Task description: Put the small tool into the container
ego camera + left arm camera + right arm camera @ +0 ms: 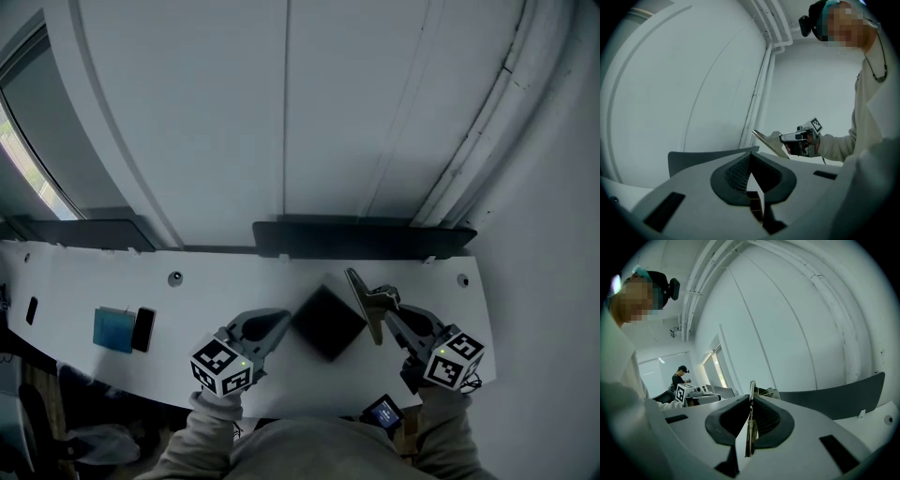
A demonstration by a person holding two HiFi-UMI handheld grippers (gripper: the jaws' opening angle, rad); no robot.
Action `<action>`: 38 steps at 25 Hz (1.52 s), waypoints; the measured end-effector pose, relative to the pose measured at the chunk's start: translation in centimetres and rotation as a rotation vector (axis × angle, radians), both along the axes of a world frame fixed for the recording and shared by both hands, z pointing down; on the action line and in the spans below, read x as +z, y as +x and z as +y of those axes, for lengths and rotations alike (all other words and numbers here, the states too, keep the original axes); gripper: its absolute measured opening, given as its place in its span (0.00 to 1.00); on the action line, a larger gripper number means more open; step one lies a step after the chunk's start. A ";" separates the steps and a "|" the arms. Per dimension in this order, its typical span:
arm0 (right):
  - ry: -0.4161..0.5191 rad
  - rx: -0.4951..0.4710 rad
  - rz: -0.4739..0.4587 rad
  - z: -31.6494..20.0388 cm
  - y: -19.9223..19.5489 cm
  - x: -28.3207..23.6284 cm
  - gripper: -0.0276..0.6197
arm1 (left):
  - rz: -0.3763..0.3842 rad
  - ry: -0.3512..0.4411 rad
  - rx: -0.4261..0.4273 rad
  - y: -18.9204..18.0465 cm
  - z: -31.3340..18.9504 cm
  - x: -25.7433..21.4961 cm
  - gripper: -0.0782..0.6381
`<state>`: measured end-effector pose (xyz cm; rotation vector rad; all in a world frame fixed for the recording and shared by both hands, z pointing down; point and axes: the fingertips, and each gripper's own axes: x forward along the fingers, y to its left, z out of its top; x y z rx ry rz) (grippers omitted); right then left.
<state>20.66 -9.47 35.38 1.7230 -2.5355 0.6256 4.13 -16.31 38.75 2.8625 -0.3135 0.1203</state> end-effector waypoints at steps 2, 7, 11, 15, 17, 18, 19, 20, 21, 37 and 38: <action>-0.007 -0.011 0.006 -0.1 0.1 0.2 0.11 | 0.008 -0.003 0.002 0.1 0.1 -0.3 0.11; -0.022 -0.042 0.047 -0.6 -0.1 1.0 0.11 | -0.013 0.030 -0.002 0.0 0.3 -0.5 0.11; -0.038 -0.060 0.039 -1.5 -0.2 1.8 0.11 | -0.032 0.028 -0.007 -0.3 -0.1 0.1 0.11; -0.049 -0.086 0.017 -2.0 -0.5 2.4 0.11 | -0.038 0.019 -0.020 -0.6 0.0 0.8 0.11; -0.052 -0.095 0.028 -2.2 -0.6 2.6 0.11 | -0.034 0.009 -0.028 -0.6 -0.1 1.2 0.11; -0.056 -0.097 0.034 -2.3 -0.6 2.8 0.11 | -0.032 0.002 -0.031 -0.7 -0.1 1.4 0.11; -0.063 -0.096 0.040 -2.4 -0.6 3.0 0.11 | -0.032 -0.004 -0.033 -0.7 -0.1 1.7 0.11; -0.071 -0.092 0.044 -2.5 -0.6 3.3 0.11 | -0.032 -0.008 -0.035 -0.7 -0.1 1.9 0.11; -0.077 -0.091 0.049 -2.6 -0.6 3.6 0.11 | -0.033 -0.010 -0.036 -0.7 -0.1 2.0 0.11; -0.120 -0.129 0.089 -4.7 -1.3 5.9 0.11 | -0.074 -0.036 -0.078 -1.9 -0.8 4.1 0.11; -0.119 -0.132 0.089 -4.7 -1.4 5.9 0.11 | -0.077 -0.037 -0.082 -2.0 -0.7 4.2 0.11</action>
